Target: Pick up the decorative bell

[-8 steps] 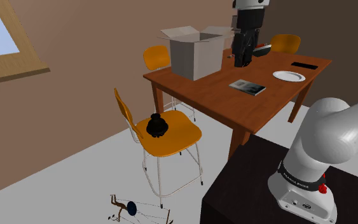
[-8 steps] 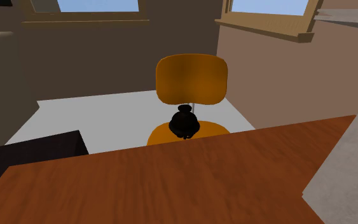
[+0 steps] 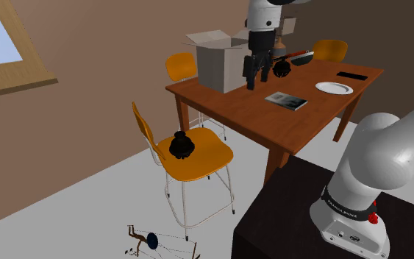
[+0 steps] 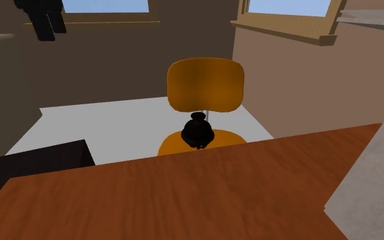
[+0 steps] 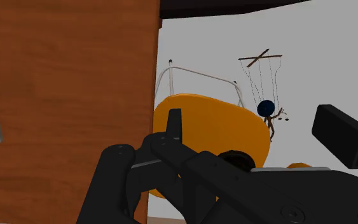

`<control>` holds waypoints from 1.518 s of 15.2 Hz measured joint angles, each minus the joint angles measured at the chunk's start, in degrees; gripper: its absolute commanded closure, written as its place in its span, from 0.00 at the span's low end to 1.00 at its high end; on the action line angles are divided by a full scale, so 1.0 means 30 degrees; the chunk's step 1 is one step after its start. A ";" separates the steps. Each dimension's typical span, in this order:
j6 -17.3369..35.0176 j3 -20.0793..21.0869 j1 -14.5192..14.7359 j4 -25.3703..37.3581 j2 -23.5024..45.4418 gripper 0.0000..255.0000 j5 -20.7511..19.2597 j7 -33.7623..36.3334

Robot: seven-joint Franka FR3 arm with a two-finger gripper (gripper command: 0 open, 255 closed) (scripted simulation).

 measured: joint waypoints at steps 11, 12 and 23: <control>0.5565 0.0871 0.0403 0.1173 0.6646 0.00 0.0199 0.1214; 0.5920 0.0917 0.0421 0.1363 0.7188 0.00 0.0176 0.1297; 0.9145 0.1380 0.0788 0.6015 1.5010 0.00 -0.0327 0.2515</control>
